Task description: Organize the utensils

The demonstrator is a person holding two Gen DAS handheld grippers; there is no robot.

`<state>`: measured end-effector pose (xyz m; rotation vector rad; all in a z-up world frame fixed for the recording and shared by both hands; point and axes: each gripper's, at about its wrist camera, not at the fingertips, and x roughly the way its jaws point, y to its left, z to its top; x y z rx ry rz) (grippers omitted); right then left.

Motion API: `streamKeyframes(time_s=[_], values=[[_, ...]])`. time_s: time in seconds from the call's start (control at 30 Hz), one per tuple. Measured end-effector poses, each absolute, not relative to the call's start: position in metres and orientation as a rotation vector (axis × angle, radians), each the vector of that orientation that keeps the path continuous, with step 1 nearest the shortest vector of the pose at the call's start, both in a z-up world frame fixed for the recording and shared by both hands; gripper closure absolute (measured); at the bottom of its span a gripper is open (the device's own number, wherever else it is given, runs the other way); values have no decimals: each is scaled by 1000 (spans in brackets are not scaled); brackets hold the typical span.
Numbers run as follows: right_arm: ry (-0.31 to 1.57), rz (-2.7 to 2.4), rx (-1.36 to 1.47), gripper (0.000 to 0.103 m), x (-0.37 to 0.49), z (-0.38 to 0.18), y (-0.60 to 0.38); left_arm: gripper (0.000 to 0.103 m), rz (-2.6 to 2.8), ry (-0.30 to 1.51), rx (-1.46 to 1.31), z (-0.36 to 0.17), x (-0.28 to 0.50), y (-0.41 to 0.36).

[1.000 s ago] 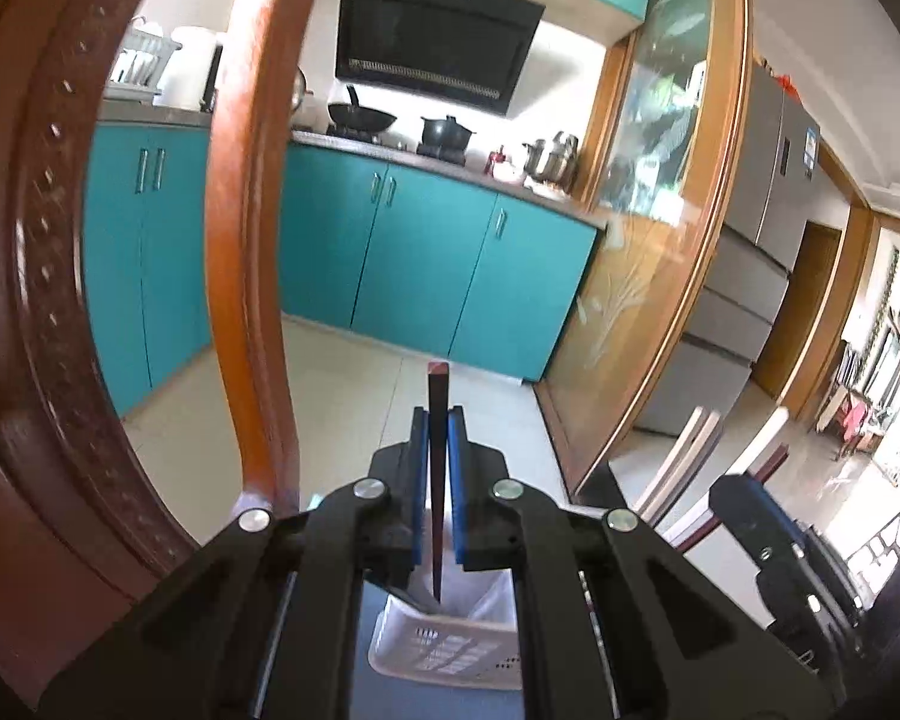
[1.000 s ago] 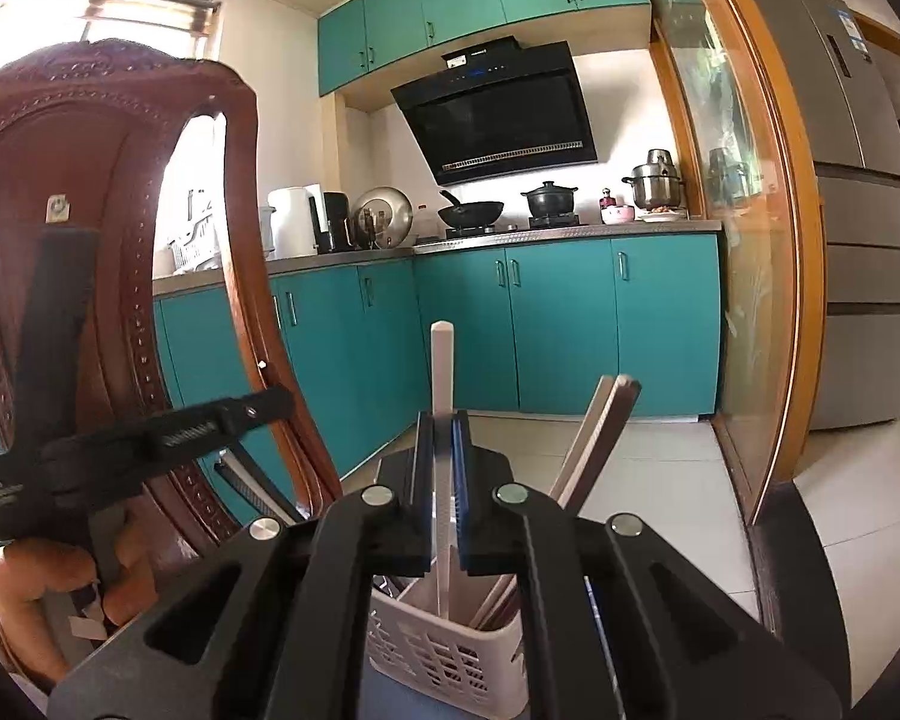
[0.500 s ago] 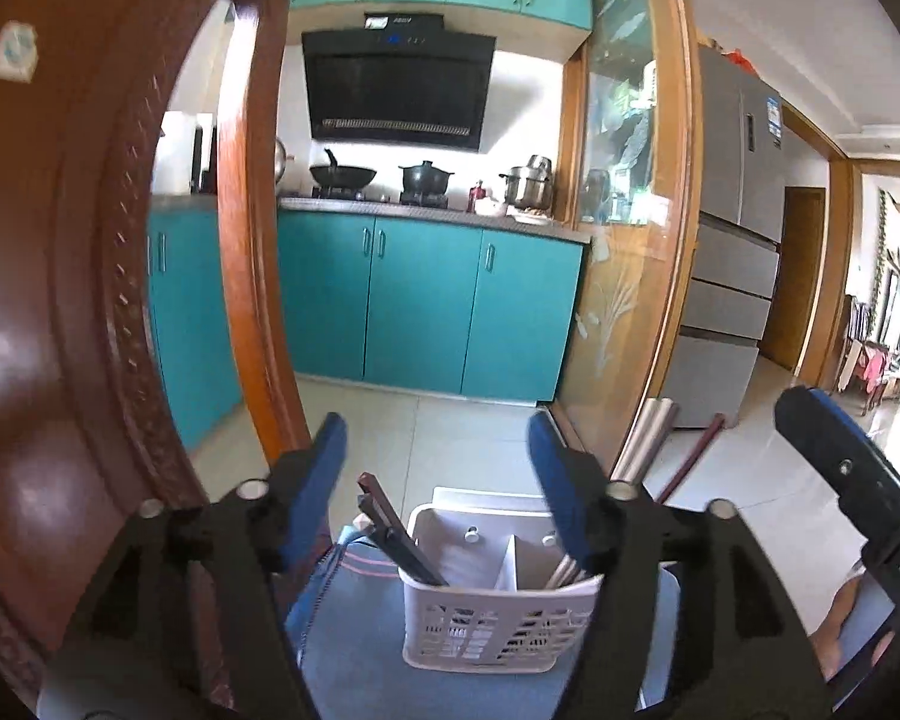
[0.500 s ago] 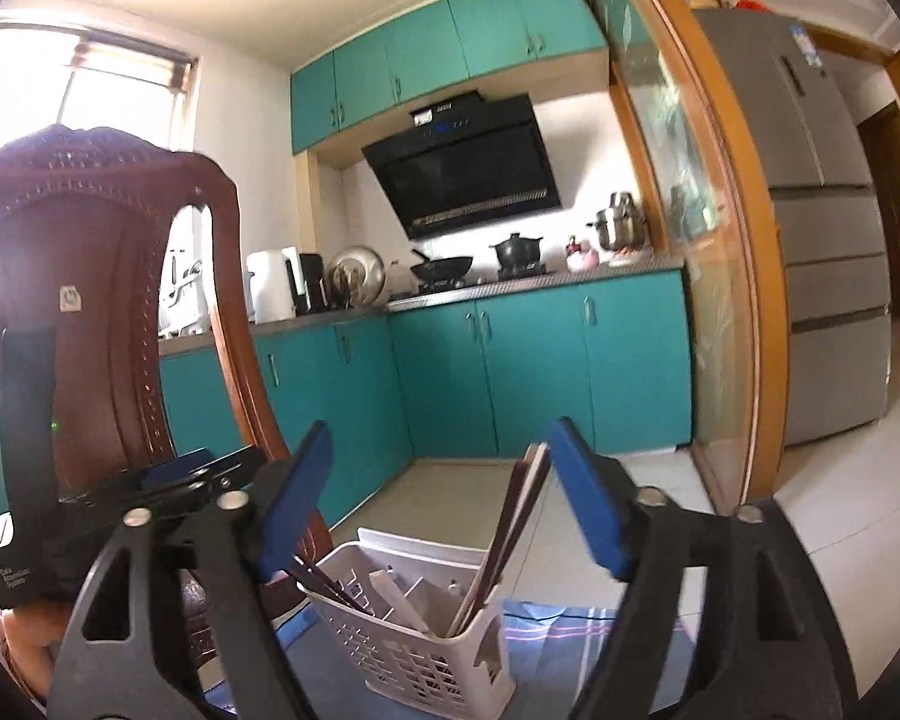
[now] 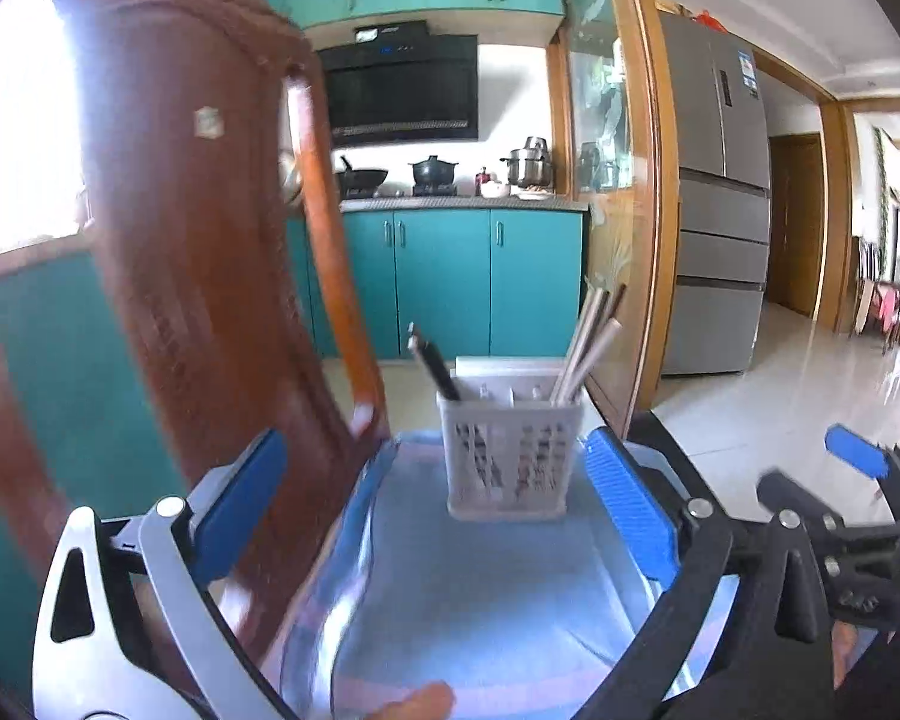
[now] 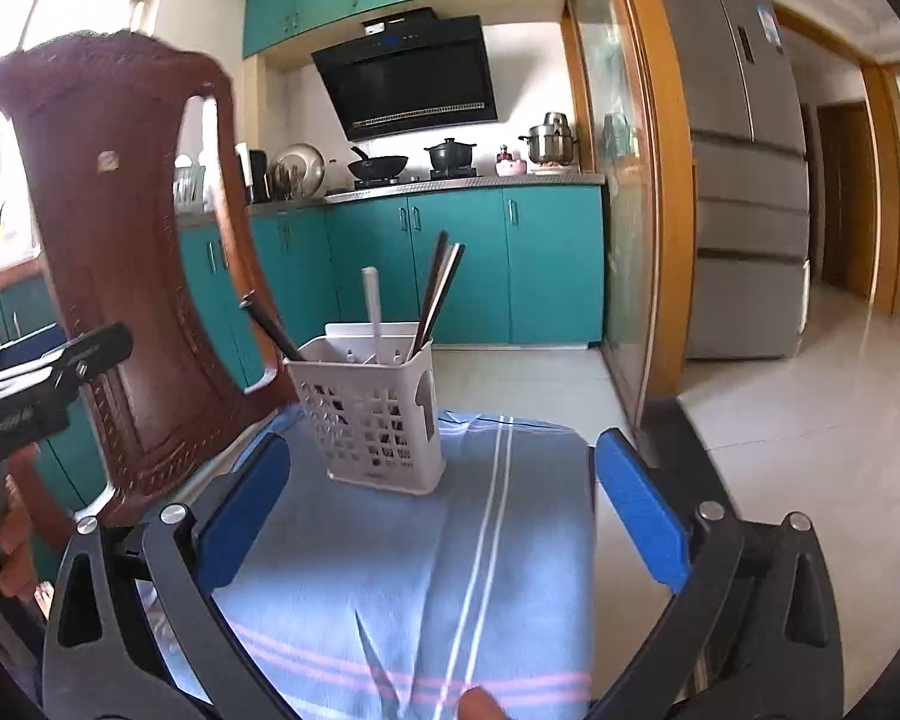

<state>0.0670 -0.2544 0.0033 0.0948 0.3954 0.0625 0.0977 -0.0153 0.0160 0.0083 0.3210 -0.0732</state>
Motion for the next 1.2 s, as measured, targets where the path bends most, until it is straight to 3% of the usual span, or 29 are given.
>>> streamKeyframes(time_s=[0.33, 1.2], values=[[339, 50, 58, 3, 5, 49, -233, 4, -57, 281, 1, 39, 14, -1], [302, 60, 25, 3, -43, 72, -215, 4, -25, 233, 23, 57, -27, 1]])
